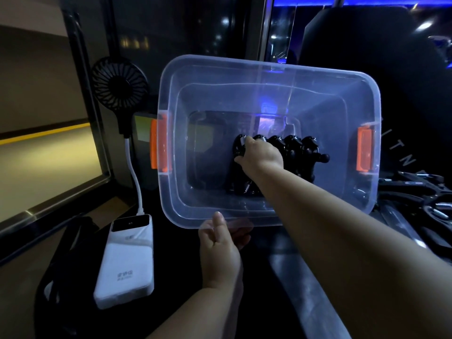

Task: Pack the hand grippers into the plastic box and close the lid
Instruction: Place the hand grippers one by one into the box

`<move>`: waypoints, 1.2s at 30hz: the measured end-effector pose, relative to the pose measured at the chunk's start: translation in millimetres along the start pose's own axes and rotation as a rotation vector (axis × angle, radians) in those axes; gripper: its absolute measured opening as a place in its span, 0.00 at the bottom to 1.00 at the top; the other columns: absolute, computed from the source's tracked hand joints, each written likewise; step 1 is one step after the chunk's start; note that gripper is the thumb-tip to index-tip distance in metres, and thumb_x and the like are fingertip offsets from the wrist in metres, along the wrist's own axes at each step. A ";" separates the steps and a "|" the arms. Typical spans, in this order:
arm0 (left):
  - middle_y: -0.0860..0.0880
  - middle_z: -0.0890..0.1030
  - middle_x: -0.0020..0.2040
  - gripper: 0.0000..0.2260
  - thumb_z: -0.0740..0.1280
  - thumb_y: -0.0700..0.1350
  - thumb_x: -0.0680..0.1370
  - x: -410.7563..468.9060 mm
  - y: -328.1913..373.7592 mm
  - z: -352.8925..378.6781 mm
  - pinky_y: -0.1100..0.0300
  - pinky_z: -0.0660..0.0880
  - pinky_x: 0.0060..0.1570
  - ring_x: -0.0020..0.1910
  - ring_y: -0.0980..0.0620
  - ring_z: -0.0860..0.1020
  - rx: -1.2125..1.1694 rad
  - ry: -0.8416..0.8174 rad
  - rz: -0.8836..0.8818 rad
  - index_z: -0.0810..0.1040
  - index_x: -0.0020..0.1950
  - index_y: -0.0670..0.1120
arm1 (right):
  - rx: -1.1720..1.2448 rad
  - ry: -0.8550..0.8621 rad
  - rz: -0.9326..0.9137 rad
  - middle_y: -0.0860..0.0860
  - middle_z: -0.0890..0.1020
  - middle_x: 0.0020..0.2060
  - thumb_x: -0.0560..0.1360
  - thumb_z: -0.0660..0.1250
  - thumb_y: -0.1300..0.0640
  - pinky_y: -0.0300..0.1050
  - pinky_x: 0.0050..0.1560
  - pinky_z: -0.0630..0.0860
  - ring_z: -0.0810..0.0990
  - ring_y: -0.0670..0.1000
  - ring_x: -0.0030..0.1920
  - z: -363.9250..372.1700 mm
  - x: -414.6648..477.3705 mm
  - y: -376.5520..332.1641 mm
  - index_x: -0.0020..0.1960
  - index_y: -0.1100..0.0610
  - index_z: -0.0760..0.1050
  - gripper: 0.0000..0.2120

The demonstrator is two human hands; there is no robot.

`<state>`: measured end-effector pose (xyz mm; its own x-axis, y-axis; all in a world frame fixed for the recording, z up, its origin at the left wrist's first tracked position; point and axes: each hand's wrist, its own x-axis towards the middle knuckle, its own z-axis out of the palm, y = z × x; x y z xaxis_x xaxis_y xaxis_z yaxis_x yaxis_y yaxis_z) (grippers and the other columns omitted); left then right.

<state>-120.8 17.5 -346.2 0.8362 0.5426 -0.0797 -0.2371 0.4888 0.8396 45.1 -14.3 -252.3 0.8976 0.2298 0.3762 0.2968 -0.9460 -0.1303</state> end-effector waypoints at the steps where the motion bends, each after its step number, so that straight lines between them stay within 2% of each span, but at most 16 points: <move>1: 0.35 0.83 0.42 0.19 0.53 0.49 0.83 0.1 -0.2 0.2 0.57 0.77 0.38 0.40 0.44 0.83 0.000 0.000 0.000 0.67 0.61 0.33 | -0.024 0.009 -0.005 0.57 0.77 0.58 0.77 0.64 0.46 0.48 0.46 0.69 0.76 0.60 0.58 0.8 0.8 -0.4 0.64 0.57 0.68 0.22; 7: 0.39 0.84 0.41 0.18 0.52 0.50 0.83 0.1 -0.1 -0.3 0.57 0.75 0.40 0.40 0.46 0.84 0.022 -0.006 0.020 0.68 0.59 0.35 | -0.068 0.041 -0.008 0.56 0.79 0.54 0.77 0.64 0.44 0.46 0.40 0.67 0.78 0.59 0.54 2.8 3.4 -0.1 0.65 0.54 0.66 0.22; 11: 0.40 0.84 0.40 0.20 0.51 0.50 0.83 -0.8 -0.3 -0.4 0.59 0.75 0.39 0.41 0.47 0.84 0.046 -0.026 0.027 0.68 0.58 0.33 | -0.129 0.063 -0.017 0.55 0.78 0.57 0.77 0.62 0.43 0.46 0.40 0.67 0.78 0.59 0.56 3.4 3.0 1.5 0.71 0.53 0.62 0.27; 16: 0.39 0.84 0.40 0.19 0.52 0.50 0.83 -0.3 1.0 -1.0 0.58 0.76 0.38 0.39 0.47 0.84 0.043 -0.021 0.017 0.68 0.58 0.33 | -0.212 0.061 0.007 0.56 0.78 0.59 0.77 0.61 0.41 0.47 0.41 0.68 0.78 0.60 0.58 3.1 3.3 3.4 0.72 0.56 0.61 0.30; 24: 0.40 0.84 0.40 0.20 0.51 0.50 0.83 -0.2 0.1 -0.5 0.59 0.76 0.39 0.40 0.48 0.84 0.076 -0.019 0.033 0.70 0.58 0.33 | -0.144 0.059 0.037 0.56 0.77 0.61 0.76 0.62 0.39 0.48 0.41 0.70 0.78 0.59 0.57 3.9 1.5 9.6 0.75 0.56 0.55 0.35; 28: 0.42 0.85 0.39 0.19 0.52 0.50 0.83 -1.6 1.1 -1.2 0.57 0.75 0.40 0.40 0.49 0.84 0.085 -0.015 0.050 0.70 0.56 0.35 | -0.141 0.067 0.020 0.56 0.79 0.57 0.77 0.60 0.38 0.46 0.38 0.70 0.79 0.59 0.53 -1.0 -3.8 11.0 0.77 0.54 0.48 0.38; 31: 0.43 0.85 0.40 0.20 0.51 0.50 0.83 -1.9 1.6 -0.6 0.61 0.76 0.39 0.40 0.50 0.84 0.122 -0.010 0.061 0.71 0.57 0.34 | -0.120 0.110 -0.002 0.55 0.80 0.54 0.77 0.60 0.38 0.46 0.37 0.69 0.79 0.58 0.51 -6.6 -12.6 14.2 0.77 0.52 0.49 0.37; 36: 0.46 0.85 0.39 0.11 0.52 0.51 0.83 -4.5 3.0 2.5 0.57 0.75 0.44 0.42 0.49 0.84 0.101 0.046 0.082 0.69 0.53 0.46 | -0.061 0.126 -0.003 0.54 0.81 0.49 0.77 0.59 0.38 0.46 0.36 0.66 0.80 0.58 0.49 -13.6 -32.4 30.6 0.76 0.51 0.53 0.34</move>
<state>-124.0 14.7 -342.0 0.7922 0.6094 -0.0314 -0.2504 0.3716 0.8940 20.7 -53.8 -255.9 0.8477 0.2059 0.4890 0.2758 -0.9583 -0.0747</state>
